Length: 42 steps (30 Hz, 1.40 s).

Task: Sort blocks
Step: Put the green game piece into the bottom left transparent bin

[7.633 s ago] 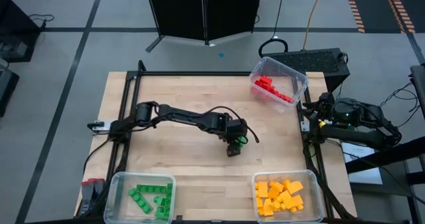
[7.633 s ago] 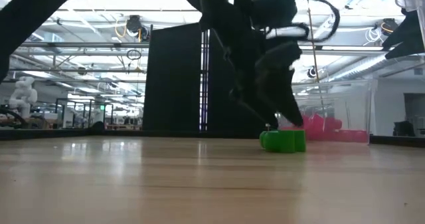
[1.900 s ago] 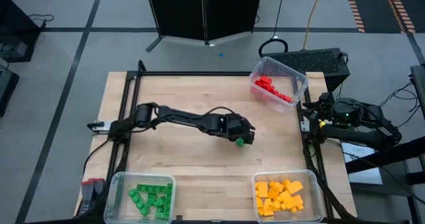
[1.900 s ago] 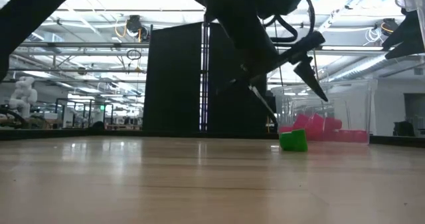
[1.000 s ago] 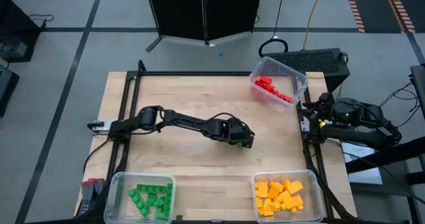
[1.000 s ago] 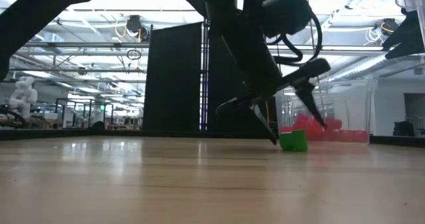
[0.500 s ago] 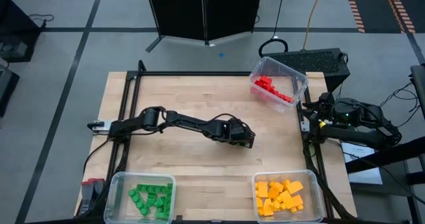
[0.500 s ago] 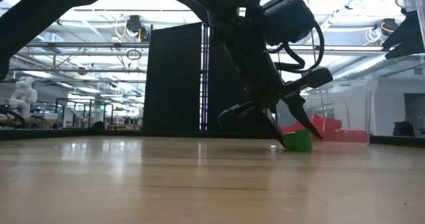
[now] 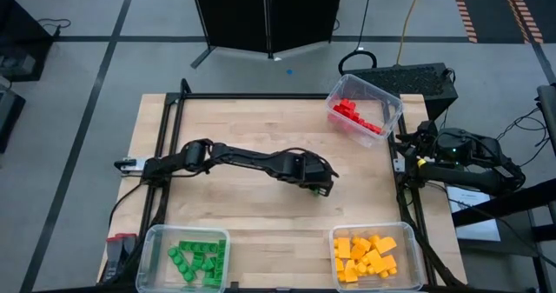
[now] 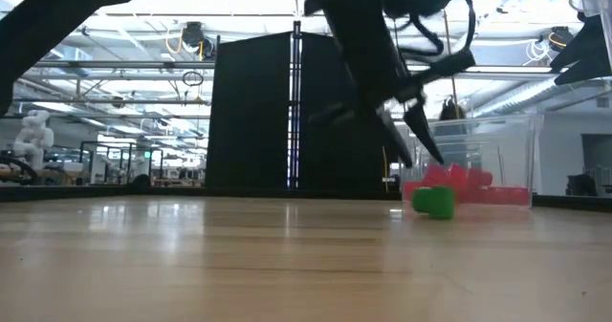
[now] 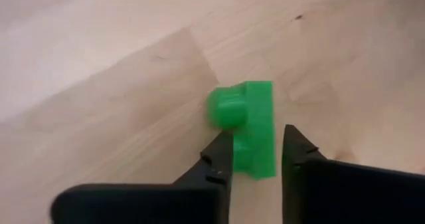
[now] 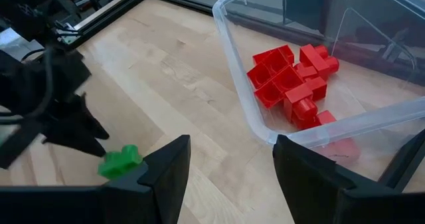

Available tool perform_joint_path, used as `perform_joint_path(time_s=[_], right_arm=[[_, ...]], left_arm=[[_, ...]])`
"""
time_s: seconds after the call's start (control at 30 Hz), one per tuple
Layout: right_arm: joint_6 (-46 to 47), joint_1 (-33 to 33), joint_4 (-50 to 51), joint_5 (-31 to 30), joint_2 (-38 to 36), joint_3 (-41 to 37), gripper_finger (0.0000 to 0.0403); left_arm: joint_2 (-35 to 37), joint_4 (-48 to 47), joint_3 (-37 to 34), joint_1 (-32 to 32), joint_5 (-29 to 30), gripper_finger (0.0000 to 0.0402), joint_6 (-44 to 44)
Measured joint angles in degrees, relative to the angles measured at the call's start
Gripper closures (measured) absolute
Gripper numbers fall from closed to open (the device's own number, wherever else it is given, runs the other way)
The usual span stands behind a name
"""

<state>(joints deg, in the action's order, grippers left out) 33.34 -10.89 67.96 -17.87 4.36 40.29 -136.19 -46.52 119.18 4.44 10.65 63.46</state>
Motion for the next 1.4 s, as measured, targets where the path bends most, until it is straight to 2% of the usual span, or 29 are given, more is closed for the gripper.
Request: perform_joint_path(time_s=[0.1, 0.2, 0.3, 0.43, 0.57, 0.67, 0.83, 0.93, 1.17, 1.27, 1.4], right_arm=[[-0.06, 0.02, 0.00, 0.00, 0.00, 0.00, 0.0195], [-0.11, 0.02, 0.00, 0.00, 0.00, 0.00, 0.0195], [-0.27, 0.00, 0.00, 0.00, 0.00, 0.00, 0.0195], [-0.37, 0.02, 0.00, -0.01, 0.01, 0.00, 0.0195], [-0.37, 0.02, 0.00, 0.00, 0.00, 0.00, 0.0195], [-0.57, 0.00, 0.00, 0.00, 0.00, 0.00, 0.0195], [-0.59, 0.02, 0.00, 0.00, 0.00, 0.00, 0.0195], [-0.57, 0.00, 0.00, 0.01, 0.01, 0.00, 0.0195], [-0.35, 0.00, 0.04, -0.01, 0.00, -0.02, 0.0195], [-0.39, 0.00, 0.07, 0.00, -0.02, -0.01, 0.0195], [-0.46, 0.00, 0.09, 0.01, -0.01, -0.02, 0.0195]], left_arm=[[0.09, -3.99, 2.65, 0.21, 0.91, 0.0397, -2.43], [-0.03, -8.38, 4.50, 0.63, 1.37, 0.0398, -2.92], [0.07, -7.71, 4.69, 0.84, 0.85, 0.0397, -5.58], [0.05, -2.19, 4.62, 0.55, -5.15, 0.0394, -9.09], [0.05, 6.74, 4.28, 0.32, -6.20, 0.0366, -21.31], [0.07, 8.73, 4.28, -0.25, -5.61, 0.0328, -29.71], [-0.73, 9.08, 4.23, -1.98, -4.09, 0.0253, -36.03], [-2.31, 10.74, 4.18, -2.68, -3.16, 0.0224, -38.84], [-5.26, 11.49, 4.12, -1.81, -3.08, 0.0215, -43.37], [-6.08, 7.42, 4.12, -1.17, -2.95, 0.0215, -43.40], [-5.78, -4.68, 4.40, -0.17, -2.65, 0.0215, -42.35]])
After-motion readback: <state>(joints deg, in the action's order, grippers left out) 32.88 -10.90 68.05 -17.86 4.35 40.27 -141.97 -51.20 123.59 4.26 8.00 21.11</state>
